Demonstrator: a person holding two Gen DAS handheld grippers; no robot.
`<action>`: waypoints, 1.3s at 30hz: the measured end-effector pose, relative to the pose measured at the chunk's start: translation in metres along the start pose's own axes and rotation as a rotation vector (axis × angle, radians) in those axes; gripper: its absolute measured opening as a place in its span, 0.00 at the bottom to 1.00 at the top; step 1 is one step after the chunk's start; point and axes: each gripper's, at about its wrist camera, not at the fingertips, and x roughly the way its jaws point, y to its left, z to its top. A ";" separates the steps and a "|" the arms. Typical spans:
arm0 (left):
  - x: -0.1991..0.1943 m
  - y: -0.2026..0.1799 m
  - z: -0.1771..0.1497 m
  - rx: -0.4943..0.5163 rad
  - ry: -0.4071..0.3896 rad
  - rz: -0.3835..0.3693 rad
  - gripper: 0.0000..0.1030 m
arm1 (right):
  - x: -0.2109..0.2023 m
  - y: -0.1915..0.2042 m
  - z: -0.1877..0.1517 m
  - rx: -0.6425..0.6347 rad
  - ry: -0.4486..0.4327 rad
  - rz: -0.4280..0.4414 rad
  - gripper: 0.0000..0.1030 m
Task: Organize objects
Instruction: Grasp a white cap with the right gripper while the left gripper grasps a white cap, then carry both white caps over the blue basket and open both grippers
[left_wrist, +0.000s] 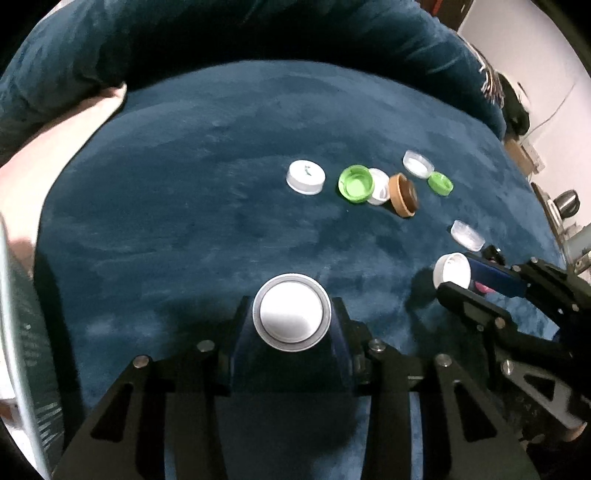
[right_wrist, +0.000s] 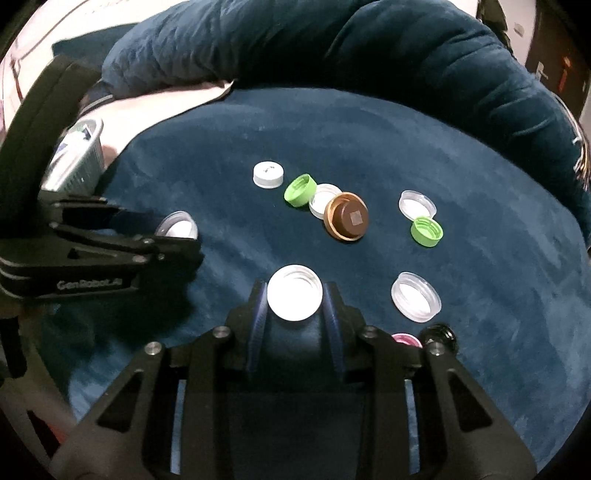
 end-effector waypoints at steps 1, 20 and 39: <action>-0.004 0.002 0.000 -0.002 -0.008 0.001 0.40 | -0.002 0.001 0.001 0.015 -0.004 0.012 0.31; -0.162 0.157 -0.011 -0.292 -0.303 0.102 0.40 | -0.039 0.111 0.091 0.026 -0.134 0.269 0.31; -0.200 0.299 -0.045 -0.633 -0.357 0.208 0.99 | -0.014 0.247 0.175 0.064 -0.092 0.578 0.64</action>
